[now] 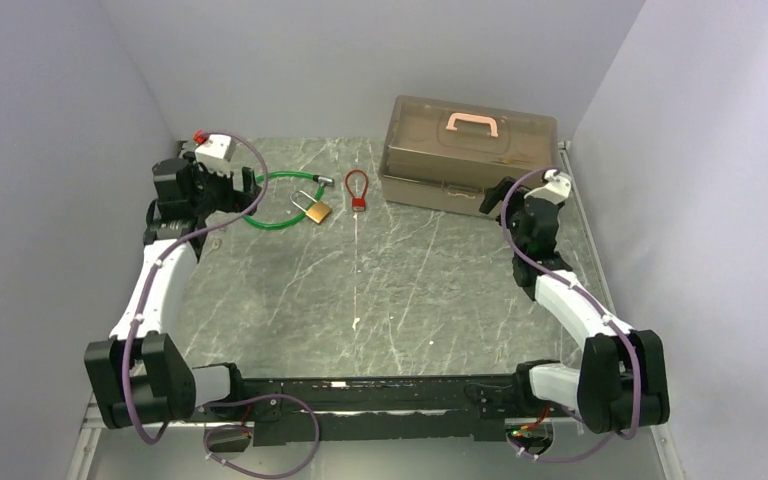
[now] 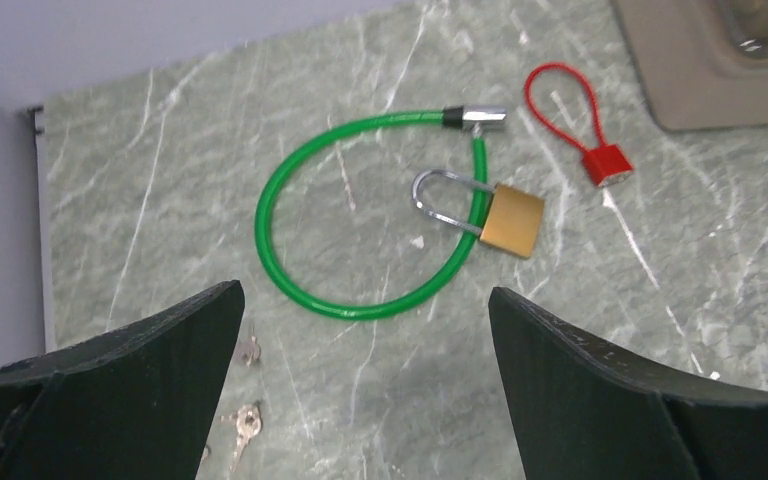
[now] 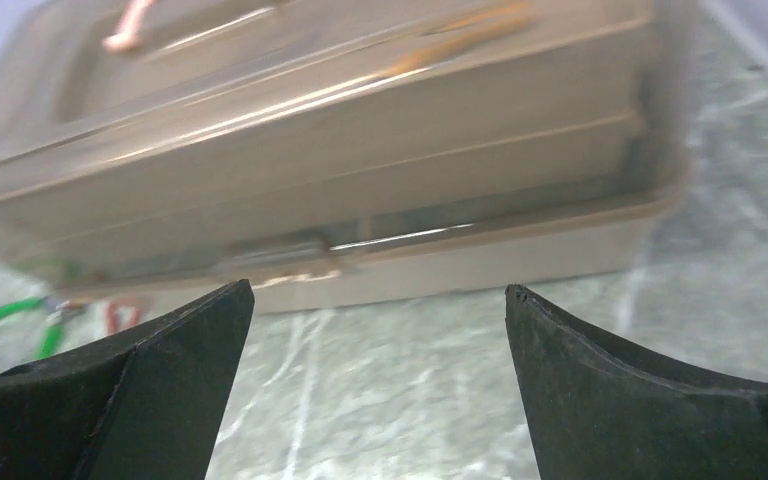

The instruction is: Unlock with the key

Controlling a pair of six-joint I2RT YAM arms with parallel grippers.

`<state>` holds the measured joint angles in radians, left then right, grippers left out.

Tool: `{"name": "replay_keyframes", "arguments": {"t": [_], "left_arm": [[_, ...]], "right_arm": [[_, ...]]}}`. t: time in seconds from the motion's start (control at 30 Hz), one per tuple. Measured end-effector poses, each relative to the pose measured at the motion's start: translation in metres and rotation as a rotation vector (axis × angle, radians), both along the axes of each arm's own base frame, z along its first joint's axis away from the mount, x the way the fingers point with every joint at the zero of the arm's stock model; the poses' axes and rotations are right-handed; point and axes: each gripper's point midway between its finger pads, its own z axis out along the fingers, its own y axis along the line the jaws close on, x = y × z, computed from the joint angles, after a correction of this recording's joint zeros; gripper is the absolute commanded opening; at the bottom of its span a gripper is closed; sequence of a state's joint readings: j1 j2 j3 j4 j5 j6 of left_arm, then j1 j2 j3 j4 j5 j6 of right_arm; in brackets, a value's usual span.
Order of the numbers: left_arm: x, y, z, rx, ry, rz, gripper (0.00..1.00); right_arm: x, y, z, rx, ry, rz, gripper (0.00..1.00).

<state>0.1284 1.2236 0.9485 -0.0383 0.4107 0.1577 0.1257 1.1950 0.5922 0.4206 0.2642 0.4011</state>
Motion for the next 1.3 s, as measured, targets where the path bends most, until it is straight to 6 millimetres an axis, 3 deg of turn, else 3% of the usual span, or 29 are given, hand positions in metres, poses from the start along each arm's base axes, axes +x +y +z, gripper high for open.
{"name": "replay_keyframes", "arguments": {"t": [0.13,0.3,0.37,0.5,0.67,0.87,1.0,1.2,1.3], "left_arm": [[0.011,-0.004,-0.023,0.024,0.133,0.033,0.99],[0.027,-0.035,-0.083,0.088,0.357,-0.003,0.96],[0.038,-0.042,-0.101,0.106,0.421,-0.009,0.92],[0.051,-0.043,-0.127,0.145,0.497,0.004,0.84],[0.049,-0.053,-0.147,0.214,0.534,-0.011,0.78],[0.054,-0.069,-0.163,0.271,0.560,-0.040,0.66],[0.054,-0.066,-0.173,0.316,0.573,-0.042,0.63],[0.060,-0.059,-0.192,0.387,0.603,-0.050,0.46],[0.064,-0.059,-0.205,0.412,0.638,-0.071,0.44]], "right_arm": [[-0.002,0.044,0.007,0.034,0.011,0.148,1.00],[-0.037,0.149,0.015,-0.090,0.038,0.408,0.97],[-0.048,0.166,0.021,-0.140,0.028,0.436,0.94],[-0.063,0.181,0.028,-0.235,0.022,0.434,0.91],[-0.074,0.193,0.036,-0.325,0.009,0.425,0.88],[-0.073,0.196,0.048,-0.372,-0.008,0.395,0.85],[-0.072,0.195,0.055,-0.385,-0.019,0.381,0.83],[-0.071,0.195,0.060,-0.402,-0.027,0.377,0.79],[-0.071,0.195,0.062,-0.407,-0.030,0.377,0.77]]}}
